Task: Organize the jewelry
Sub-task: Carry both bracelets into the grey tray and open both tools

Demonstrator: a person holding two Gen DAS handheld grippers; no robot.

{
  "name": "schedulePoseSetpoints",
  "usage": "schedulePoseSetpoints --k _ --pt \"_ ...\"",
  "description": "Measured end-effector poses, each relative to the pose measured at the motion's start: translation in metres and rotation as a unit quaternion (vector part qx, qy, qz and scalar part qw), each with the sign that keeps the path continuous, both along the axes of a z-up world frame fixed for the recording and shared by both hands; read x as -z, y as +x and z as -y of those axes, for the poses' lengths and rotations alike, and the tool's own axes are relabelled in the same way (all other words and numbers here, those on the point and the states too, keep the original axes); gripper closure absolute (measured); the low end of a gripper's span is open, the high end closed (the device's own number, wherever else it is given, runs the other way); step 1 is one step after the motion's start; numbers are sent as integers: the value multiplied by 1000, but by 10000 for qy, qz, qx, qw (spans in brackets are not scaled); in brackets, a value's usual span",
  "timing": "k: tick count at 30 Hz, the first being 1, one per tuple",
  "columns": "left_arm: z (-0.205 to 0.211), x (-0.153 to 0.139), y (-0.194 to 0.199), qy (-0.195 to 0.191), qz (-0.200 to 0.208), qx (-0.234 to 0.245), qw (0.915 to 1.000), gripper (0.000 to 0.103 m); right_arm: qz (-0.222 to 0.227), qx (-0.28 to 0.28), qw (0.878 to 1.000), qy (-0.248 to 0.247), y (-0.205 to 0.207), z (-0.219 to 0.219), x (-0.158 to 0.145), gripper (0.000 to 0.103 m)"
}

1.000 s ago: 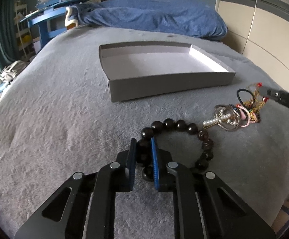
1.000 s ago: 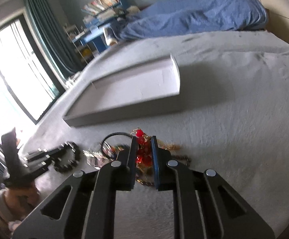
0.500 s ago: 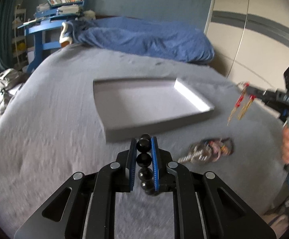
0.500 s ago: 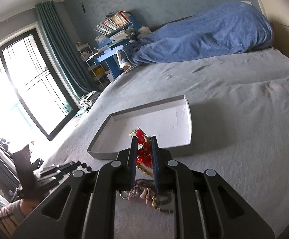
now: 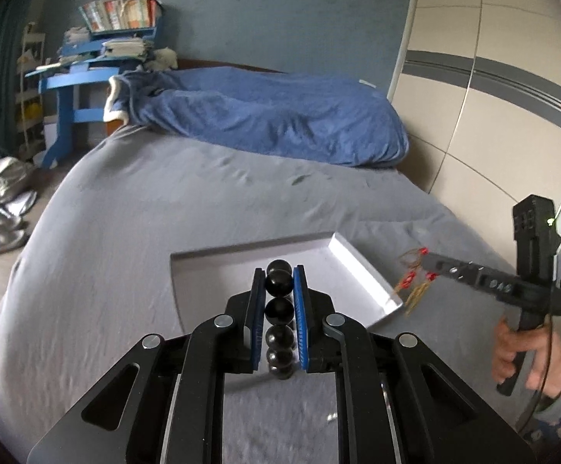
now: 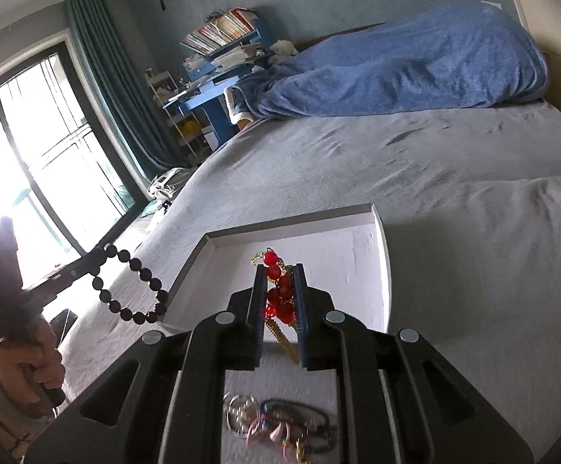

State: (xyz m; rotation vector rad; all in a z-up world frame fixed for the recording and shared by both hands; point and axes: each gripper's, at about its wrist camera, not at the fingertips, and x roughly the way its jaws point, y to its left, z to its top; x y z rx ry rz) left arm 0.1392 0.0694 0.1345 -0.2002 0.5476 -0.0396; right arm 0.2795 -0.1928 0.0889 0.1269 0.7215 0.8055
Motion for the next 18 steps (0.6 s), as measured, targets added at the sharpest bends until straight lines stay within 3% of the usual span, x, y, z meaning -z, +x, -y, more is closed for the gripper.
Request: schedulePoseSetpoints --k 4,18 --pt "10 6 19 88 -116 64 9999 88 -101 45 9998 -181 13 -11 12 90" --pt "10 73 64 375 -860 -250 9953 88 -534 210 9948 -839 38 -37 68 90"
